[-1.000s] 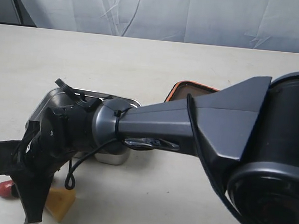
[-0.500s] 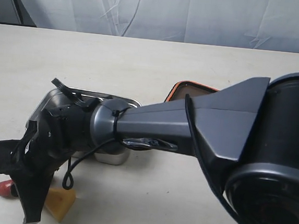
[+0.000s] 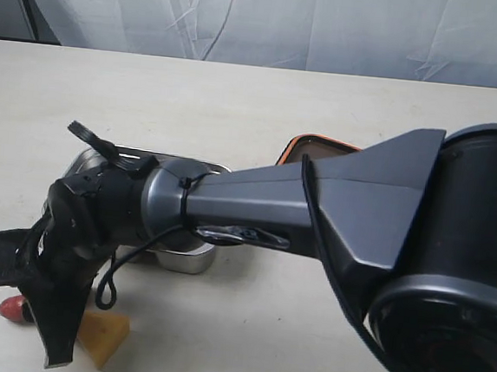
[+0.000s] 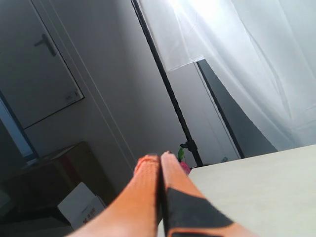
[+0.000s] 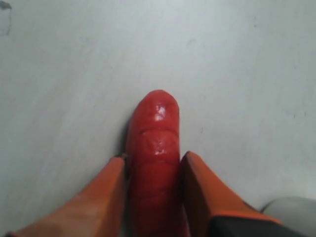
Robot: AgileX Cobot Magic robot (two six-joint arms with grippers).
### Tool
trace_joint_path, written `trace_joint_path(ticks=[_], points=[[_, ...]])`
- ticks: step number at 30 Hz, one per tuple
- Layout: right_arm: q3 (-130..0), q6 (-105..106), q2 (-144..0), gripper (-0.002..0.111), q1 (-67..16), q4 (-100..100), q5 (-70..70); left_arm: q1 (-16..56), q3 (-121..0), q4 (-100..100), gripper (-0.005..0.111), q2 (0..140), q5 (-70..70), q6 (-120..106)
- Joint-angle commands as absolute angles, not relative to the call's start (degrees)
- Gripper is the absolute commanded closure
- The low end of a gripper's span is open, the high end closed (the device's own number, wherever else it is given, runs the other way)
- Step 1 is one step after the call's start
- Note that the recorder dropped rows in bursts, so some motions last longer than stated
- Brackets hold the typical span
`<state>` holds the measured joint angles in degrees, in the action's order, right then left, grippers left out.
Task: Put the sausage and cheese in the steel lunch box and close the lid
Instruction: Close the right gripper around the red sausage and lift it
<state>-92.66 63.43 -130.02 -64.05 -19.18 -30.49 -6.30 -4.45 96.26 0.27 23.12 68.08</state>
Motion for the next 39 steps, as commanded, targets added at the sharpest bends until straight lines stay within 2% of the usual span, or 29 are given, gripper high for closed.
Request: trace_joint_path(ticks=[1, 18, 27, 28, 32, 35, 39], points=[[-92.47, 61.67, -130.56, 0.074, -64.18, -15.53, -34.23, -6.38, -4.84, 96.90, 0.107, 0.00, 23.15, 68.58], [-93.62, 56.79, -131.45, 0.074, -65.90, -8.94, -40.74, -6.38, -4.84, 96.90, 0.107, 0.00, 23.03, 68.57], [-96.55, 55.31, -131.56, 0.075, -65.90, -8.06, -49.17, -6.38, -4.84, 96.90, 0.107, 0.00, 22.91, 68.57], [-96.55, 55.26, -131.56, 0.076, -65.90, -8.06, -49.59, -6.38, -4.84, 96.90, 0.107, 0.00, 22.91, 68.57], [-96.55, 54.96, -131.56, 0.097, -66.09, -8.06, -49.40, -6.38, -4.84, 96.90, 0.107, 0.00, 22.91, 68.57], [-96.55, 53.75, -131.56, 0.109, -66.09, -8.06, -47.48, -6.38, -4.84, 96.90, 0.107, 0.00, 22.91, 68.57], [-96.63, 53.02, -131.56, 0.109, -66.09, -8.06, -45.20, -6.38, -4.84, 96.90, 0.107, 0.00, 22.91, 68.57]])
